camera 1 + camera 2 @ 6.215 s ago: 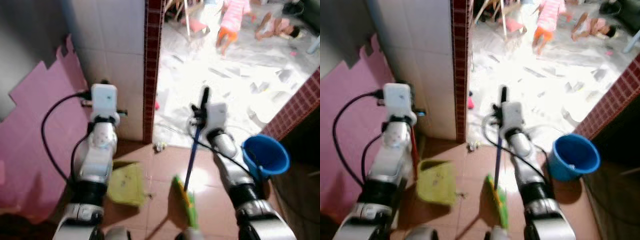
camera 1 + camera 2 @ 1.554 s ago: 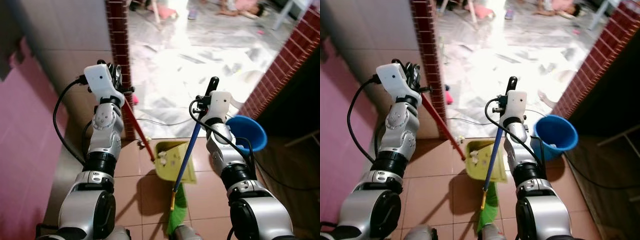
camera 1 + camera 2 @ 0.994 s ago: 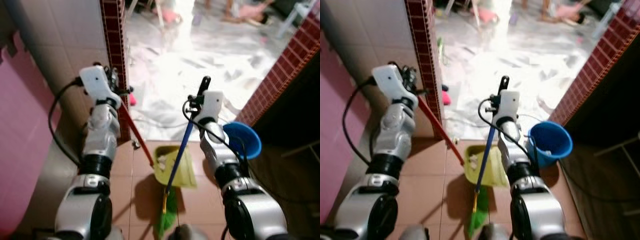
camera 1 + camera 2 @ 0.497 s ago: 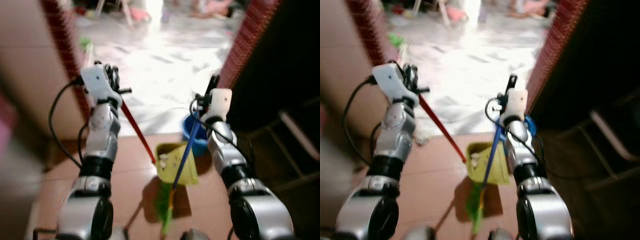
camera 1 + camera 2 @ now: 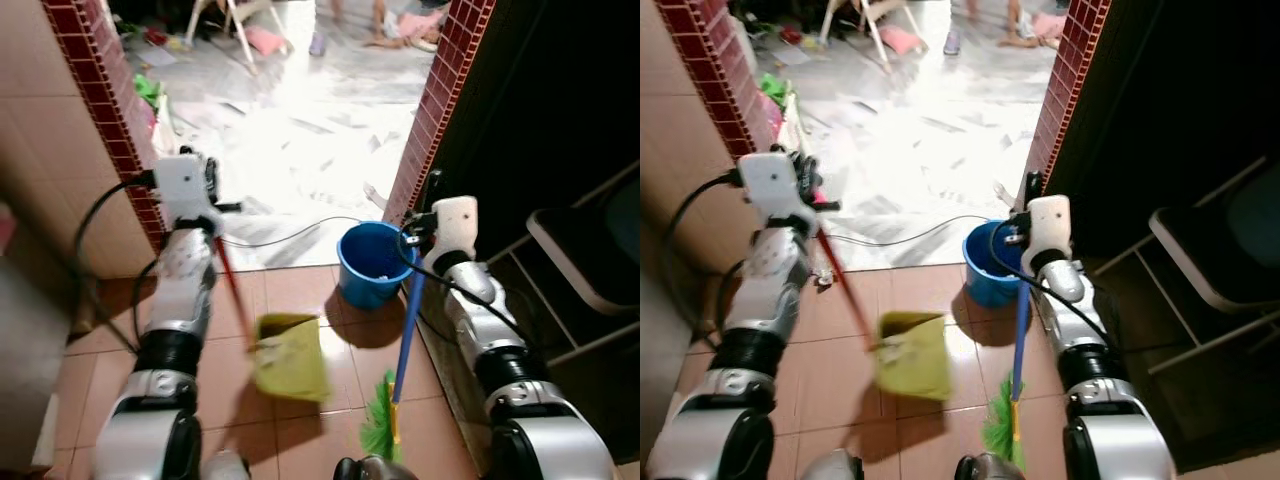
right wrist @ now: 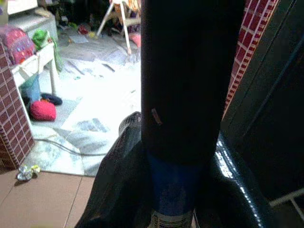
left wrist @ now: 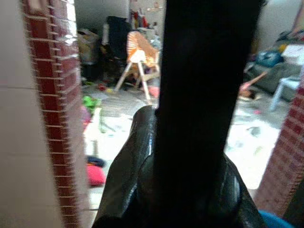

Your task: Sweep floor

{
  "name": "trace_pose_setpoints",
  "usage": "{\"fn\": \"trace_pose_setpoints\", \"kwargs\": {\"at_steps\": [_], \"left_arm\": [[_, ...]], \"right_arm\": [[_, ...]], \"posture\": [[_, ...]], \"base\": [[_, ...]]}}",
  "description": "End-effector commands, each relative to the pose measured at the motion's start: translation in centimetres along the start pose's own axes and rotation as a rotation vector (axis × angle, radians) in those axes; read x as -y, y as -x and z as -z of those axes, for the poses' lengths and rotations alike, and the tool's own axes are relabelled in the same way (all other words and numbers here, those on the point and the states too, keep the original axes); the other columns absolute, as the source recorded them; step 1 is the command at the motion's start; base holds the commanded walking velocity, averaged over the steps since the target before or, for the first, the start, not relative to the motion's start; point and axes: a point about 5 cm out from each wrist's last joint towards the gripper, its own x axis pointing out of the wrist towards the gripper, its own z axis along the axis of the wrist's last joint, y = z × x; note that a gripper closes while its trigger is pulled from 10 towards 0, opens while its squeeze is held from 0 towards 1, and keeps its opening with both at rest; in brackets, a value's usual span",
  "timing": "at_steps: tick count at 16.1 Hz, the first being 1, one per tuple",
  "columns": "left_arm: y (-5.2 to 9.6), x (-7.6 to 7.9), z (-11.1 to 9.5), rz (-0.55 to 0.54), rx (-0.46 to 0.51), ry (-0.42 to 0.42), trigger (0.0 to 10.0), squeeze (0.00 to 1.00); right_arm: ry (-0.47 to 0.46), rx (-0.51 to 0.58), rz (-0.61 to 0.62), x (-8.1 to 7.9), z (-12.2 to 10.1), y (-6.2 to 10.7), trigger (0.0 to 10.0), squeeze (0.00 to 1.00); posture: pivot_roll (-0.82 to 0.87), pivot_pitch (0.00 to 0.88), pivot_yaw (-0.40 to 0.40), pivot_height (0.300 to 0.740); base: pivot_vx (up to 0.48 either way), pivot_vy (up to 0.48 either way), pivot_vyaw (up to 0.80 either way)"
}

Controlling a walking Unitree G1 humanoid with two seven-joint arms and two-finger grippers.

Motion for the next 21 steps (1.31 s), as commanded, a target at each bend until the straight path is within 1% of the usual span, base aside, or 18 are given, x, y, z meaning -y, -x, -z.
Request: {"fn": "trace_pose_setpoints", "kwargs": {"at_steps": [1, 3, 4, 6, 10, 12, 13, 14, 16, 17, 19, 21], "left_arm": [[-0.4, 0.3, -2.3, 0.010, 0.104, 0.011, 10.0, 0.00], [-0.3, -0.3, -2.5, -0.015, 0.109, 0.030, 10.0, 0.00], [-0.4, -0.4, -2.8, -0.024, 0.125, 0.054, 10.0, 0.00], [-0.8, -0.3, -4.2, -0.035, 0.172, 0.079, 10.0, 0.00], [-1.1, -0.4, -5.6, -0.050, 0.212, 0.100, 10.0, 0.00], [-1.4, -0.6, -7.0, -0.065, 0.260, 0.113, 10.0, 0.00], [-1.5, -0.8, -7.7, -0.075, 0.281, 0.118, 10.0, 0.00], [-1.8, -1.0, -8.9, -0.084, 0.313, 0.125, 10.0, 0.00], [-2.1, -1.1, -10.3, -0.093, 0.351, 0.136, 10.0, 0.00], [-2.3, -1.1, -11.4, -0.094, 0.376, 0.147, 10.0, 0.00], [-2.4, -1.1, -12.3, -0.089, 0.401, 0.155, 10.0, 0.00], [-2.4, -1.0, -12.5, -0.088, 0.400, 0.155, 10.0, 0.00]], "right_arm": [[0.011, 0.053, -0.001, 0.3, -1.2, -0.2, 10.0, 0.00], [0.002, 0.063, 0.005, 0.3, -1.2, -0.1, 10.0, 0.00], [0.003, 0.062, -0.001, 0.0, -1.2, -0.2, 10.0, 0.00], [0.006, 0.062, -0.021, -0.7, -1.0, -0.1, 10.0, 0.00], [0.004, 0.054, -0.021, -0.8, -0.8, 0.1, 10.0, 0.00], [0.013, 0.051, -0.030, -0.9, -0.6, 0.4, 10.0, 0.00], [0.012, 0.041, -0.036, -1.0, -0.4, 0.5, 10.0, 0.00], [0.014, 0.014, -0.053, -1.3, 0.1, 0.6, 10.0, 0.00], [0.013, -0.004, -0.065, -1.5, 0.3, 0.6, 10.0, 0.00], [0.011, -0.010, -0.073, -1.5, 0.4, 0.5, 10.0, 0.00], [0.014, -0.011, -0.078, -1.6, 0.4, 0.5, 10.0, 0.00], [0.017, -0.022, -0.080, -1.7, 0.5, 0.6, 10.0, 0.00]], "posture": [[0.00, 0.000, -0.051, 0.740], [0.00, 0.000, -0.056, 0.740], [0.01, 0.000, -0.058, 0.740], [0.01, 0.000, -0.060, 0.740], [0.00, 0.000, -0.057, 0.740], [0.00, 0.000, -0.056, 0.740], [0.00, 0.000, -0.058, 0.740], [0.00, 0.000, -0.058, 0.740], [0.00, 0.000, -0.058, 0.740], [0.00, 0.000, -0.058, 0.740], [-0.01, 0.000, -0.055, 0.740], [-0.01, 0.000, -0.052, 0.740]], "base": [[0.000, 0.000, 0.00], [0.000, 0.000, 0.00], [0.000, 0.000, 0.00], [0.000, 0.000, -0.64], [0.000, 0.000, -0.68], [0.000, 0.000, -0.80], [0.000, 0.000, -0.80], [0.000, 0.000, -0.64], [0.000, 0.000, 0.00], [0.000, 0.000, 0.00], [0.000, 0.000, 0.00], [0.000, 0.000, 0.00]]}}
